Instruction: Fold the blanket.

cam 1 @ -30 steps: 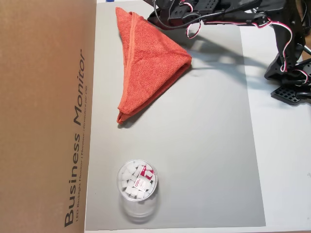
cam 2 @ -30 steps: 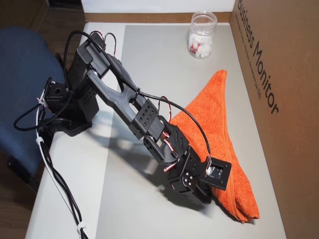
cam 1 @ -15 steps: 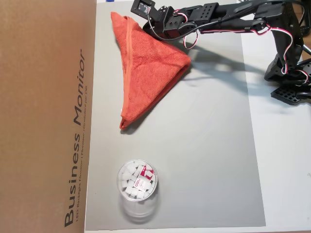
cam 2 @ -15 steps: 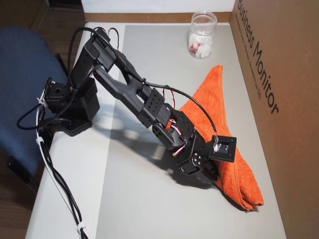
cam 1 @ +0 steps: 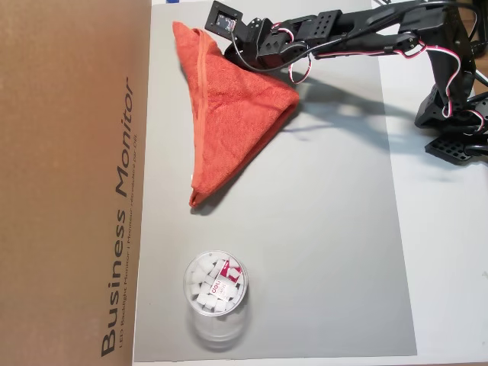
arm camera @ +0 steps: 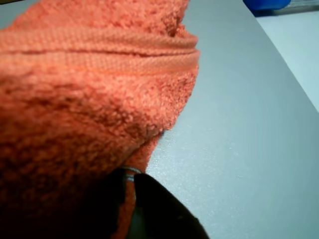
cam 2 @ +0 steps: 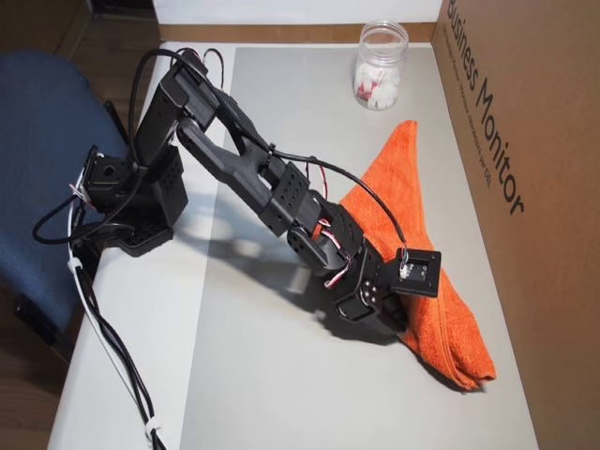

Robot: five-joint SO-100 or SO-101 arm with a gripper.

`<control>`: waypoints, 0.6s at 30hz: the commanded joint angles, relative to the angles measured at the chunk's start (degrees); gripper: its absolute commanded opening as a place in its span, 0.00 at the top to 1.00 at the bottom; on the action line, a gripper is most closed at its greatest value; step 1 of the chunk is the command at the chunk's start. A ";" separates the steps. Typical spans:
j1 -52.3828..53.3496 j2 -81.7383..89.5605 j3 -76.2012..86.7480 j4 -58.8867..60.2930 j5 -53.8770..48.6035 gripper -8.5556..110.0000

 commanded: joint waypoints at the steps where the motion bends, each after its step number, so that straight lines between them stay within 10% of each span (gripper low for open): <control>1: -2.02 1.67 0.09 -0.53 -0.35 0.93; 18: -5.36 1.76 0.70 -0.53 -0.53 0.93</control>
